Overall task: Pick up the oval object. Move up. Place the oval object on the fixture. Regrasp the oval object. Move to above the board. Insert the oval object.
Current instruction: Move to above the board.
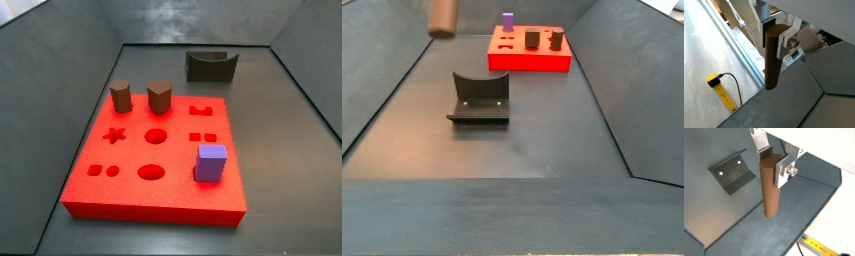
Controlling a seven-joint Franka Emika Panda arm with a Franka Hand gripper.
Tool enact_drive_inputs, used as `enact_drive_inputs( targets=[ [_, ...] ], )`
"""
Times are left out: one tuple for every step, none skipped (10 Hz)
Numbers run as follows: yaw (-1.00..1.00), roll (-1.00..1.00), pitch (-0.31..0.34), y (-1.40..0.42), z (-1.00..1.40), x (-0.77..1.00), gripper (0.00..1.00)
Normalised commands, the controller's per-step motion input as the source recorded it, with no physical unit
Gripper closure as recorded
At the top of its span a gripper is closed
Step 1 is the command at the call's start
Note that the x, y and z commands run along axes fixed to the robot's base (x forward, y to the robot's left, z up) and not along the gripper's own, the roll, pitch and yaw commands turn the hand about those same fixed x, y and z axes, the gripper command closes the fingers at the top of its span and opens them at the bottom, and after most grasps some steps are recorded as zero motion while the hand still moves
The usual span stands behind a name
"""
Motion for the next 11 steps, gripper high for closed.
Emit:
enact_drive_inputs(
  targets=[
    [0.03,-0.04,0.176,0.0,0.32,0.02,1.0],
    [1.0,-0.61,0.085,-1.0,0.15,-0.59,1.0],
    [1.0,-0.6,0.081,-1.0,0.14,-0.58,1.0],
    [1.0,-0.58,0.033,-1.0,0.15,-0.57,1.0],
    [1.0,-0.57,0.014,-1.0,0.14,-0.56,1.0],
    [1.0,-0.55,-0.031,-1.0,0.15,-0.56,1.0],
    [1.0,-0.54,-0.06,-1.0,0.16,-0.56,1.0],
    [1.0,-0.53,-0.1,-1.0,0.17,-0.56,1.0],
    [1.0,-0.52,-0.119,-1.0,0.17,-0.56,1.0],
    [1.0,-0.49,-0.169,-1.0,0.19,-0.55,1.0],
    [1.0,-0.48,-0.188,-0.84,0.16,-0.47,1.0]
  ],
)
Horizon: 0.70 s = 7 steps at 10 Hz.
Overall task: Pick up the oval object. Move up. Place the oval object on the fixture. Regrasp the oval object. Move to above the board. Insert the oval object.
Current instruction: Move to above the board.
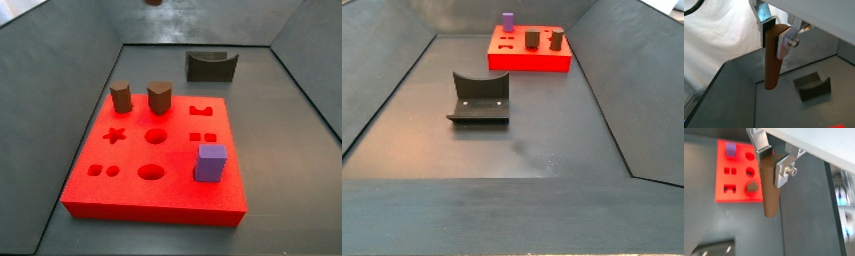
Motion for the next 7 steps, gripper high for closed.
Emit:
enact_drive_inputs(
  targets=[
    [1.0,-0.45,-0.238,-0.38,0.07,-0.23,1.0],
    [1.0,-0.44,-0.258,-0.26,0.05,-0.16,1.0],
    [1.0,-0.43,-0.306,-0.11,0.02,-0.1,1.0],
    [1.0,-0.41,-0.363,-0.04,0.0,-0.09,1.0],
    [1.0,-0.39,-0.412,0.0,0.0,-0.1,1.0],
    [1.0,-0.36,-0.463,0.01,0.0,-0.1,1.0],
    [1.0,-0.34,-0.509,0.02,0.0,-0.09,1.0]
  ],
)
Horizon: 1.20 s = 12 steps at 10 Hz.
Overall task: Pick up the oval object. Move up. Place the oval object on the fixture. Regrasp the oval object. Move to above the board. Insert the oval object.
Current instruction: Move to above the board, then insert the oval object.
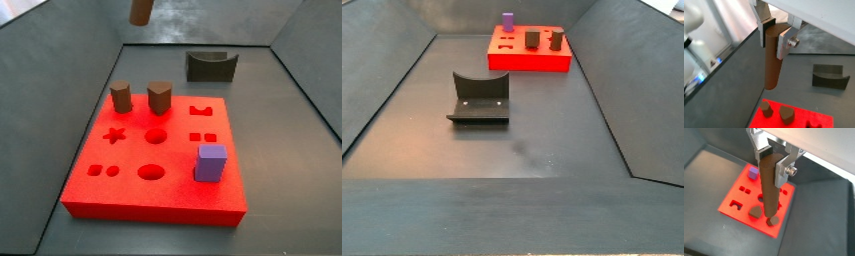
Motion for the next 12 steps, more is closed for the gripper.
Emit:
enact_drive_inputs(
  targets=[
    [1.0,-0.3,-0.568,0.02,-0.01,-0.07,1.0],
    [1.0,-0.27,-0.616,0.01,-0.01,-0.07,1.0],
    [1.0,-0.22,-0.688,0.01,-0.01,-0.06,1.0],
    [0.75,-0.14,-0.569,0.01,-0.01,-0.06,1.0],
    [0.4,-0.06,-0.372,0.01,-0.01,-0.06,1.0],
    [0.23,-0.03,-0.242,0.01,0.0,-0.04,1.0],
    [0.01,0.0,-0.003,-0.08,-0.05,-0.05,1.0],
    [0.0,-0.01,0.0,0.0,0.0,0.0,1.0],
    [0.0,0.0,0.0,0.0,0.0,0.0,1.0],
    [-0.76,0.0,-0.027,0.0,-0.05,-0.4,1.0],
    [-1.0,0.0,-0.003,-0.05,-0.35,0.0,1.0],
    [-1.0,-0.05,-0.083,-0.03,-0.43,0.0,1.0]
  ],
)
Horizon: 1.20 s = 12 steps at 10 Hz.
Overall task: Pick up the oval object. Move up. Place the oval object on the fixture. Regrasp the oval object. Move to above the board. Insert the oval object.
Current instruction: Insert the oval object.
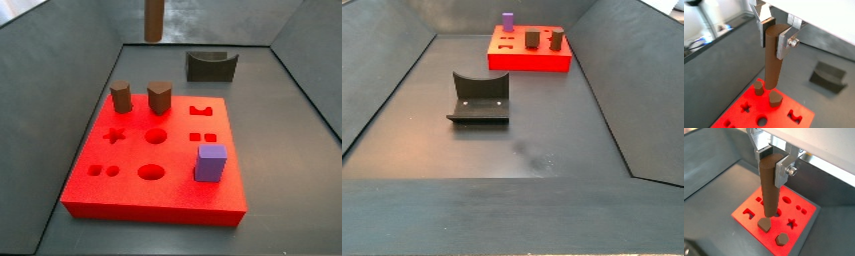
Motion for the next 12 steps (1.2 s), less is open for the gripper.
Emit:
enact_drive_inputs(
  targets=[
    [-0.93,-0.1,-0.153,-0.08,-0.45,-0.05,1.0],
    [-0.65,-0.1,-0.17,-0.38,-0.37,-0.01,1.0],
    [-0.52,-0.1,-0.124,-0.52,-0.31,0.0,1.0],
    [-0.2,0.0,-0.011,-0.91,-0.38,0.02,1.0],
    [-0.13,0.01,0.0,-1.0,-0.5,0.03,1.0],
    [-0.28,0.04,-0.036,-1.0,-0.57,0.0,1.0],
    [-0.44,0.07,-0.113,-0.89,-0.64,-0.05,1.0],
    [-0.73,0.03,-0.094,-0.53,-0.55,-0.01,1.0],
    [-0.76,0.01,-0.1,-0.48,-0.54,-0.01,1.0],
    [-0.85,0.0,-0.099,-0.36,-0.45,0.0,1.0],
    [-0.93,0.0,-0.083,-0.26,-0.41,0.0,1.0],
    [-1.0,0.0,0.0,-0.06,-0.38,0.0,1.0]
  ],
)
